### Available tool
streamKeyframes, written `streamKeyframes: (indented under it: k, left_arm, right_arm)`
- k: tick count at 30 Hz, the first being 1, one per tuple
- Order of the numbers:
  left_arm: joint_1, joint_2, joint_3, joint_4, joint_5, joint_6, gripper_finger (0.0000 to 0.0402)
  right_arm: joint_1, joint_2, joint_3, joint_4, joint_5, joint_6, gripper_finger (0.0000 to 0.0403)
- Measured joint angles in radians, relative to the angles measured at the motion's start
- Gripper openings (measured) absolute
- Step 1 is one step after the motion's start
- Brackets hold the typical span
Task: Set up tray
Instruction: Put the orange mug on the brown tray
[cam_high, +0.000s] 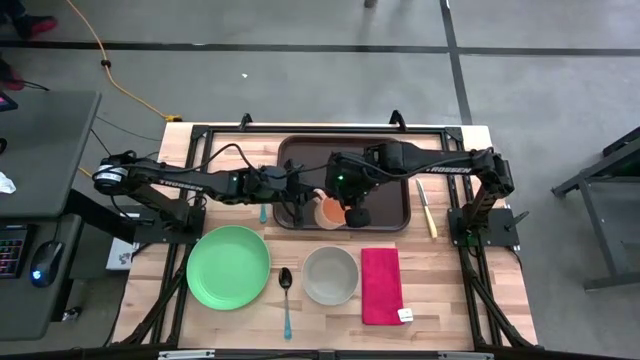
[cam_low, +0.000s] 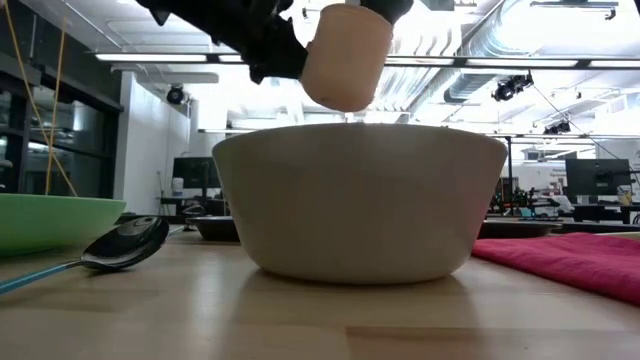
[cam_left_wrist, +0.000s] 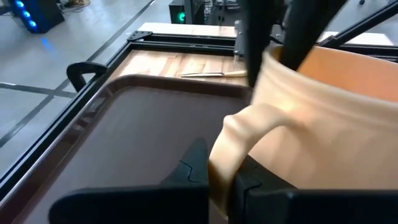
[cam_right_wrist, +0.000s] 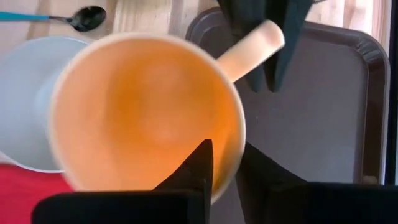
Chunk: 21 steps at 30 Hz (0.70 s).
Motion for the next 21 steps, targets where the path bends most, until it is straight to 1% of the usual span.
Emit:
streamKeyframes:
  k: [4,8,17,21]
  left_arm:
    - [0.0,0.0,-0.002,-0.035,-0.004,0.009,0.0034]
    - [-0.002,0.0,-0.002,-0.032,-0.007,0.007,0.003]
    - [-0.002,0.0,-0.002,-0.02,-0.024,0.006,0.0027]
    - [-0.002,0.0,-0.002,-0.017,-0.099,0.006,0.0028]
  right_arm:
    - [0.002,-0.031,0.0,0.003,0.005,-0.001,0.006]
    - [-0.002,-0.047,0.0,0.011,0.017,0.003,0.007]
    - [-0.001,-0.071,0.0,0.01,0.033,0.027,0.0071]
    - [-0.001,-0.081,0.0,0.007,0.036,0.029,0.0071]
